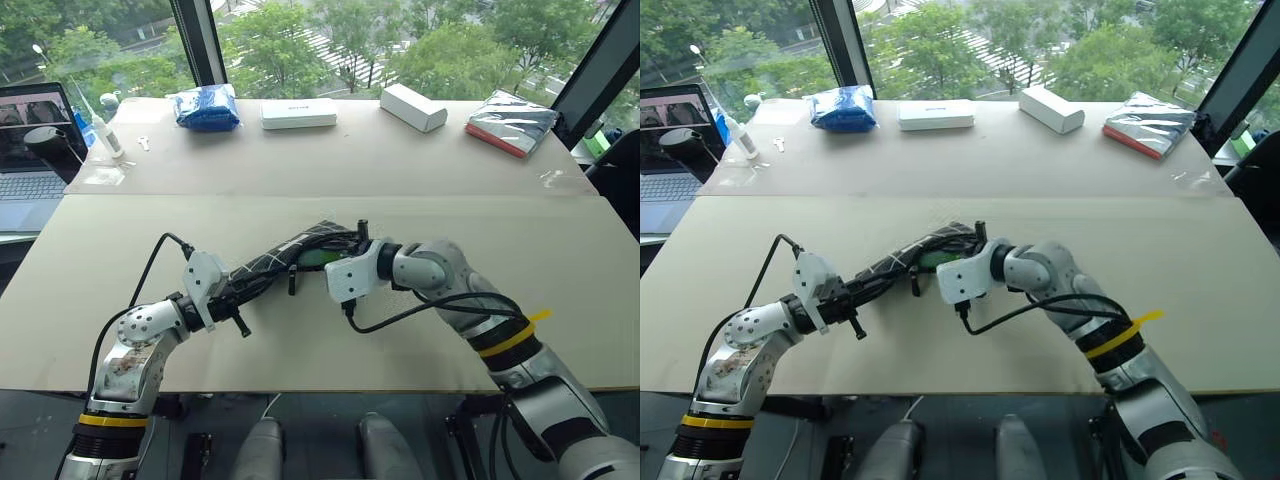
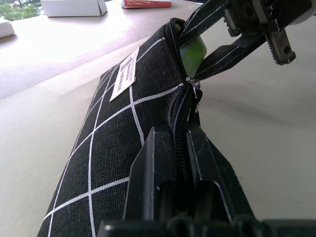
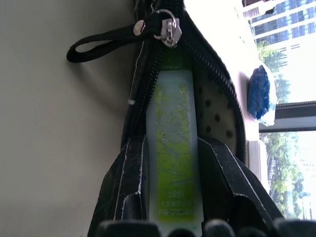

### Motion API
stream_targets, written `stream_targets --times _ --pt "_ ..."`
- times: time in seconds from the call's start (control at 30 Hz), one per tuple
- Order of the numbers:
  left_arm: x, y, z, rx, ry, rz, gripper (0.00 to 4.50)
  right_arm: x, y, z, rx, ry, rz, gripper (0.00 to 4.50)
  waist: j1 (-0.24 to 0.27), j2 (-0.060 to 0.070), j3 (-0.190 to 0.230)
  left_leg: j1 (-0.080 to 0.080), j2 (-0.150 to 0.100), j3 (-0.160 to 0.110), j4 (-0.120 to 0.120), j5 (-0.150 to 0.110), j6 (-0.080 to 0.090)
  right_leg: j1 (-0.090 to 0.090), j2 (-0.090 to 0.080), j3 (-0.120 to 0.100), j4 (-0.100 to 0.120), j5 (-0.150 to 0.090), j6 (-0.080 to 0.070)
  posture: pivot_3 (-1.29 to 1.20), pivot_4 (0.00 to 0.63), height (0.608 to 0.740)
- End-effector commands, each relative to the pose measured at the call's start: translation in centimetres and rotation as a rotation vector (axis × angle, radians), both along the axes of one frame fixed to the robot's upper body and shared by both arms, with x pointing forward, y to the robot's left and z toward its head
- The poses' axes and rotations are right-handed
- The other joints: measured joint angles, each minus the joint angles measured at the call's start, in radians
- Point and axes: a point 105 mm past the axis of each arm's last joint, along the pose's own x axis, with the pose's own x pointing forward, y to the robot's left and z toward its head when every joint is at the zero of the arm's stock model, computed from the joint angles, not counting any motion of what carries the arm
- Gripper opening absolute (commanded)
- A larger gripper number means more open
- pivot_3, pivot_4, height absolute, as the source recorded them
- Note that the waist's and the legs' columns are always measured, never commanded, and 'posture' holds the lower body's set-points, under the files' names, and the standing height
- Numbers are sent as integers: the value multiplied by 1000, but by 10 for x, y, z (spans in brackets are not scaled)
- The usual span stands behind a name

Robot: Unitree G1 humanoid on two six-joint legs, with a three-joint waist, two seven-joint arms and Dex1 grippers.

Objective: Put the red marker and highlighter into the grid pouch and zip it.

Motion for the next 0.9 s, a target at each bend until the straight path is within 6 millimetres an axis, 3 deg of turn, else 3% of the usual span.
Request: stream_targets --times 0.03,0.2,0.23,0.33,0.47,0.6,0.8,0.9 --pt "-1 -1 11 -2 -41 -11 0 -9 18 10 0 -88 114 1024 0 0 0 0 0 0 0 0 0 0 0 0 0 0 0 0 150 740" --pt "-1 -2 11 -6 -42 -8 0 -7 18 7 16 -77 117 1024 -1 0 0 0 0 0 0 0 0 0 0 0 0 0 0 0 150 740" --pt "-2 -2 11 -7 -41 -7 0 -5 16 9 30 -68 105 1523 -1 0 0 0 0 0 0 0 0 0 0 0 0 0 0 0 150 740" --pt "-2 -2 10 -7 -39 -5 0 11 -2 28 155 -25 7 2247 -1 0 0 0 0 0 0 0 0 0 0 0 0 0 0 0 150 740" --pt "-2 -2 10 -9 -39 -4 0 10 -25 52 411 161 -36 2247 2 0 0 0 0 0 0 0 0 1 0 0 0 0 0 0 150 740" --pt "-2 -1 10 -9 -35 -2 0 -2 -38 56 498 307 -25 2247 0 0 0 0 0 0 0 0 0 1 0 0 0 0 0 0 150 740" --pt "-1 -1 10 -8 -35 0 0 -47 -60 37 564 855 10 2247 1 0 0 0 0 0 0 0 0 1 0 0 0 0 0 0 150 740" --pt "-1 -1 10 -7 -35 0 0 -60 -67 26 580 992 -28 2247 2 0 0 0 0 0 1 0 0 1 0 0 0 0 0 0 150 740"
